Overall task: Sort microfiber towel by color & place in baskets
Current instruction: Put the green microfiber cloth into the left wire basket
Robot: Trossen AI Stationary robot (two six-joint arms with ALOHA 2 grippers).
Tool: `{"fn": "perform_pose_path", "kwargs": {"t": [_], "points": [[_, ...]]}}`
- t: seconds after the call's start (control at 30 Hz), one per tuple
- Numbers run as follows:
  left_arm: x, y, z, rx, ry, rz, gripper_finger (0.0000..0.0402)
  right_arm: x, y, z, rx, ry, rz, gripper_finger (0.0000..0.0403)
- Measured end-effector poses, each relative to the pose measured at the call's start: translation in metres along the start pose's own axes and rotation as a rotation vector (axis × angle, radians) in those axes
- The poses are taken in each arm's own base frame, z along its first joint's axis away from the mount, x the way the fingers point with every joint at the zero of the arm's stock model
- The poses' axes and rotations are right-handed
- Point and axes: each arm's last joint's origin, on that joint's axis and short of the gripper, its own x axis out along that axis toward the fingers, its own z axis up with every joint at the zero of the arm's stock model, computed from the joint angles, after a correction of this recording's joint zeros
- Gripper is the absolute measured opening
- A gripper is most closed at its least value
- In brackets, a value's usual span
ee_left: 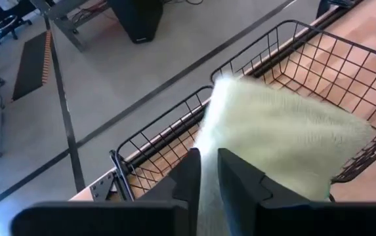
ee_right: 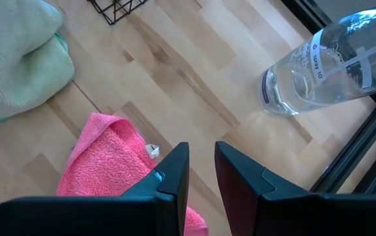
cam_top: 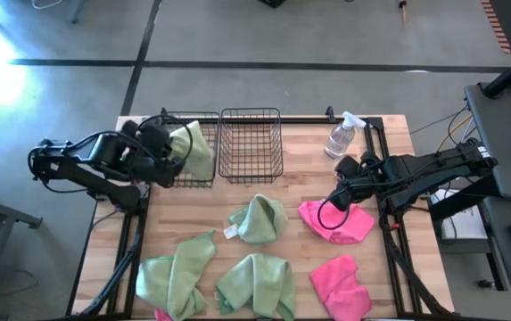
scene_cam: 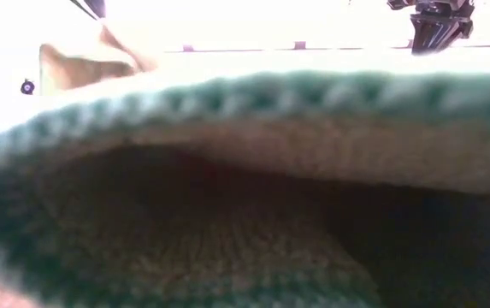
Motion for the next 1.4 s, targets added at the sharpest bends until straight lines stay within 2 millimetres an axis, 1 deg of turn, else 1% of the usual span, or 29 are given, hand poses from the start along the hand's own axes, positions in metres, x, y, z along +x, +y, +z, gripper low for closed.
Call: {"fn": "perform_pose_path", "kwargs": {"t": [0.17,0.27,0.33,0.4,0.53,0.73,0.87,1.03,1.2,1.4], "points": [[-0.004,0.006,0.002,-0.004,-0.013,-0.012,0.0083,0.000,0.000,0.000,0.014,0.000,0.000,0.0068],[-0.005,0.009,0.001,-0.013,-0.005,-0.026,0.0101,0.000,0.000,0.000,0.014,0.000,0.000,0.0068],[-0.005,0.007,0.001,-0.024,0.040,-0.075,0.0109,0.000,0.000,0.000,0.014,0.000,0.000,0.0068],[-0.005,0.001,0.001,-0.041,0.102,-0.152,0.0111,0.000,0.000,0.000,0.013,0.000,0.000,0.0068],[-0.003,-0.023,0.001,0.013,0.187,-0.292,0.0110,0.000,0.000,0.000,0.012,0.000,0.000,0.0068],[0.005,-0.066,0.007,0.147,0.132,-0.372,0.0108,0.000,0.000,0.000,0.002,0.000,0.000,0.0068],[0.015,-0.087,0.011,0.212,0.118,-0.394,0.0107,0.000,0.000,0.000,0.002,0.000,0.000,0.0068],[0.028,-0.115,0.013,0.241,0.163,-0.503,0.0107,0.000,0.000,0.000,0.001,0.000,0.000,0.0068],[0.041,-0.138,0.012,0.257,0.174,-0.525,0.0107,0.000,0.000,0.000,-0.005,0.001,0.000,0.0068],[0.055,-0.165,0.009,0.228,0.171,-0.542,0.0107,0.000,0.000,0.000,-0.069,0.000,0.000,0.0068]]}}
